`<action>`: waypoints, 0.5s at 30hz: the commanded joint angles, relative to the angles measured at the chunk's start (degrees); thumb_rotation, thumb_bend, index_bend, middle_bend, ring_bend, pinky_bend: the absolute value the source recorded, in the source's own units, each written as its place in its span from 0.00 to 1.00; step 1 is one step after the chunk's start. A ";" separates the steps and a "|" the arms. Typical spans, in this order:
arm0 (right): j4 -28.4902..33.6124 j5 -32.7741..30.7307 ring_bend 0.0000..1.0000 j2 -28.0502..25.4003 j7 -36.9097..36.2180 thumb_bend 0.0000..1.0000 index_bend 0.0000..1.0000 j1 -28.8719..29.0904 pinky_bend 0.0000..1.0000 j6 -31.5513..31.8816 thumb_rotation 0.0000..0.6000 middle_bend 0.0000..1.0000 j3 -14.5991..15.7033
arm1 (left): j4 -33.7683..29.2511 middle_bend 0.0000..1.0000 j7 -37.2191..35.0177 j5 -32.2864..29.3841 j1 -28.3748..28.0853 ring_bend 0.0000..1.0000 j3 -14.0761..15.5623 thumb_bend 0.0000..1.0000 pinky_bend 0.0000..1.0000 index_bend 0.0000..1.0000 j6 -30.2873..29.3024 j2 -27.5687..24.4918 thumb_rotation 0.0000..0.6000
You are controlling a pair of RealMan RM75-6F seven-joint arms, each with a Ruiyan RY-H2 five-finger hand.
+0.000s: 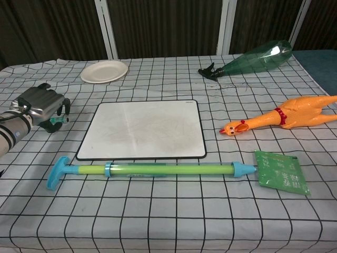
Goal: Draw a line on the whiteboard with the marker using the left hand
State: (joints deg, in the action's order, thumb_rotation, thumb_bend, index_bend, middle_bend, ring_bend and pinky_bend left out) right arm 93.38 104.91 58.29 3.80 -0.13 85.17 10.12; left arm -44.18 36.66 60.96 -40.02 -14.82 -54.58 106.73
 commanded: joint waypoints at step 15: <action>-0.08 0.11 0.00 -0.25 -0.53 0.33 0.00 0.01 0.07 0.30 1.00 0.00 -0.03 | 5.49 0.44 0.53 -0.12 -0.93 0.21 0.72 0.41 0.00 0.43 0.84 2.35 1.00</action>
State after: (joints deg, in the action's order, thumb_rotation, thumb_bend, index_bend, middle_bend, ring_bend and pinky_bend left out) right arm 93.30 105.03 58.05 3.27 -0.12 85.47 10.09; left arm -38.72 37.23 60.79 -40.93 -14.13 -53.72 109.04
